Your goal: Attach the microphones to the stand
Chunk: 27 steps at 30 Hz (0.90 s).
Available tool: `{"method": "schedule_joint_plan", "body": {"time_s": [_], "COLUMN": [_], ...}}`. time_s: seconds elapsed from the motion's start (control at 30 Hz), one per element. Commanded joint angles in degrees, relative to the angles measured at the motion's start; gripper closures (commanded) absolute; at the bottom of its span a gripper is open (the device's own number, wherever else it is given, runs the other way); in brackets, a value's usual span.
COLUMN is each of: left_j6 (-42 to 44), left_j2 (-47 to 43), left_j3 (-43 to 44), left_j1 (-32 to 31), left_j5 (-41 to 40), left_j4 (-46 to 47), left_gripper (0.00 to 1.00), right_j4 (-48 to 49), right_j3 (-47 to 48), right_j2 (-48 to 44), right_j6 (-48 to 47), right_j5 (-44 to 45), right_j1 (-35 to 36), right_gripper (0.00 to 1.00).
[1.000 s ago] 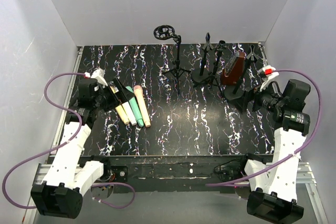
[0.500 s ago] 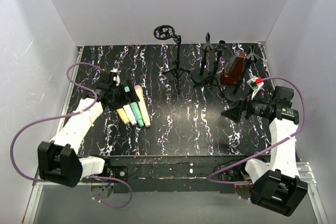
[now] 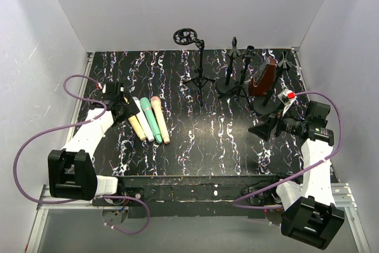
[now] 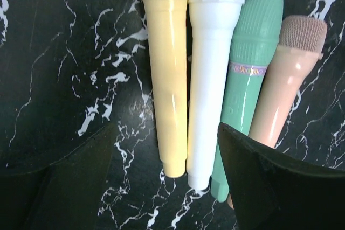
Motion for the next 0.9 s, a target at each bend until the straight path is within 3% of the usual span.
{"method": "schedule_joint_plan", "body": {"time_s": [0.0, 0.87], "left_j6": [-0.2, -0.73], "left_j2": [1.48, 15.63], "left_j3": [0.11, -1.55], "left_j1": [1.75, 4.13], "left_j5": [0.85, -0.99], "left_j4": [4.41, 10.65], "left_gripper": [0.25, 0.49], "right_j4": [2.17, 0.59], "right_j3": [-0.12, 0.84], "right_j2": [-0.4, 0.83], "right_j6": [-0.67, -1.72], "right_j5": [-0.43, -0.16], "right_j1": [-0.1, -0.28], "right_gripper": [0.02, 0.02]}}
